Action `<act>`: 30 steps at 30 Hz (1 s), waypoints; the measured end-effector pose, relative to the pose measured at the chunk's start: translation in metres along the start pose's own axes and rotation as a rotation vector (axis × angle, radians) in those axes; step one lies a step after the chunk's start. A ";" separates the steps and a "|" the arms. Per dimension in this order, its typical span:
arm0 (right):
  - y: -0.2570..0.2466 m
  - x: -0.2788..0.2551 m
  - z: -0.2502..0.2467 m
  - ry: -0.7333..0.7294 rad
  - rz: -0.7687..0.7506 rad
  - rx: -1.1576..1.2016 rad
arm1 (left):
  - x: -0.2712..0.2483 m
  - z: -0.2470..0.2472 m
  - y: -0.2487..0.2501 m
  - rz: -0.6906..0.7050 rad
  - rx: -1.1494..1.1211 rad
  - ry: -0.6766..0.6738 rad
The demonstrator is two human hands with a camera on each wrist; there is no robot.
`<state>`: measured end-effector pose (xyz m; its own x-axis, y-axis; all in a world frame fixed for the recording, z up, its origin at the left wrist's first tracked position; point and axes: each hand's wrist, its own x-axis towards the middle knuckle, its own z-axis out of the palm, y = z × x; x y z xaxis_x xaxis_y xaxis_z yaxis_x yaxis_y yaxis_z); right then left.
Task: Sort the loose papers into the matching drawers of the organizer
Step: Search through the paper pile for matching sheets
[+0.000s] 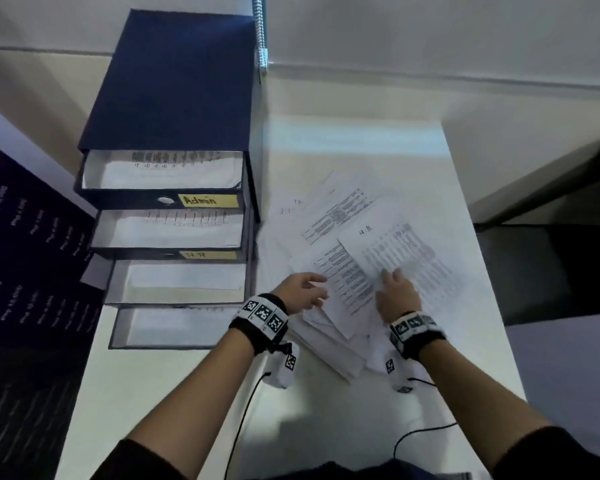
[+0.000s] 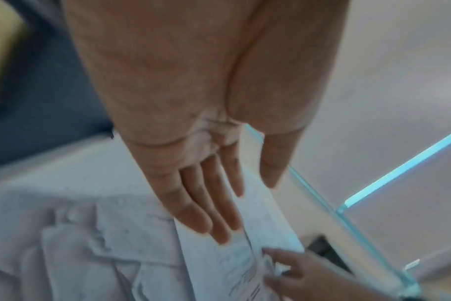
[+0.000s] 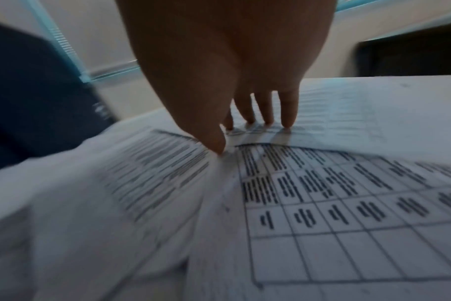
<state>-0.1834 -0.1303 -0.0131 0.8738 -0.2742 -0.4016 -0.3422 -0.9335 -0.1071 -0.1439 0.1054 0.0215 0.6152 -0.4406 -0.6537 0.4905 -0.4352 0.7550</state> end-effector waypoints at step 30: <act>-0.050 -0.055 -0.151 0.332 -0.764 0.655 | 0.002 0.024 0.040 0.010 -0.799 0.357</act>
<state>-0.1619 -0.1033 0.1515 0.9523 0.1918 0.2375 0.3053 -0.6047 -0.7356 -0.1382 0.0684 0.0493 0.7128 -0.1113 -0.6925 0.6875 0.3069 0.6582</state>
